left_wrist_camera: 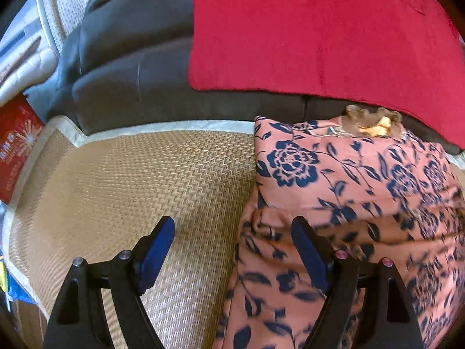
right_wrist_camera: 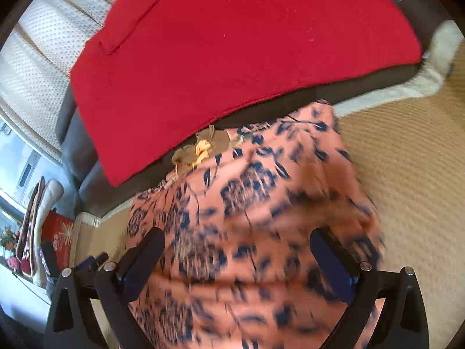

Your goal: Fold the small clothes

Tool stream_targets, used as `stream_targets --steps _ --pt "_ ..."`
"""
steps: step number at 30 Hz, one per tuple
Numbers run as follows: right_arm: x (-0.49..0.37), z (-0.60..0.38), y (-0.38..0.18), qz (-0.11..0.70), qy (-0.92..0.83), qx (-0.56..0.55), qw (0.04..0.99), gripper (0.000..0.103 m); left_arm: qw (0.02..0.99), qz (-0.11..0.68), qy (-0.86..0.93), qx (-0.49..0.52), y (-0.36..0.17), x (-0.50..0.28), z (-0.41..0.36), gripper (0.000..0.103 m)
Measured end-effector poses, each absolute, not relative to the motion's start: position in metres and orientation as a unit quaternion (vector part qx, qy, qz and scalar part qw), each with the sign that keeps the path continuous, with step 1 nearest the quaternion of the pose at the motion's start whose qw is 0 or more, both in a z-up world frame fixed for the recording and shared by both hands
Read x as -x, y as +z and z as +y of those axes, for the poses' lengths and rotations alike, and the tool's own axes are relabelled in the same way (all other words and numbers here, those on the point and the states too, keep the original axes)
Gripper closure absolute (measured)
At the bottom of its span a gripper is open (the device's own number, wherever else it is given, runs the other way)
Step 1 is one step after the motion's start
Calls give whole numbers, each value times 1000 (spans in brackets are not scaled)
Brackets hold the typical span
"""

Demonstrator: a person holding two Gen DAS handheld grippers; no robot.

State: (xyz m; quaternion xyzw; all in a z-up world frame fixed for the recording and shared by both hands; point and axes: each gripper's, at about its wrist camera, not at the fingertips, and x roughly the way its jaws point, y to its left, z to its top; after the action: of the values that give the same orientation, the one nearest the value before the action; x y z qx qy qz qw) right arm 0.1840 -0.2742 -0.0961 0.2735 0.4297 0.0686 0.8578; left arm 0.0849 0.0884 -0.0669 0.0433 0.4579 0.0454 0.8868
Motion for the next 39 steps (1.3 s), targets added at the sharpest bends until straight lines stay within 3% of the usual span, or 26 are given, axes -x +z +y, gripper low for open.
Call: stream_targets --steps 15,21,31,39 --pt "12 -326 -132 453 -16 -286 844 2 903 424 38 -48 -30 13 88 20" --pt "26 -320 -93 418 -19 -249 874 2 914 402 38 -40 -11 26 88 20" --pt "27 -230 -7 341 48 -100 933 2 924 379 16 -44 10 53 71 20" --pt "27 -212 12 326 47 -89 940 2 925 376 7 -43 13 64 64 20"
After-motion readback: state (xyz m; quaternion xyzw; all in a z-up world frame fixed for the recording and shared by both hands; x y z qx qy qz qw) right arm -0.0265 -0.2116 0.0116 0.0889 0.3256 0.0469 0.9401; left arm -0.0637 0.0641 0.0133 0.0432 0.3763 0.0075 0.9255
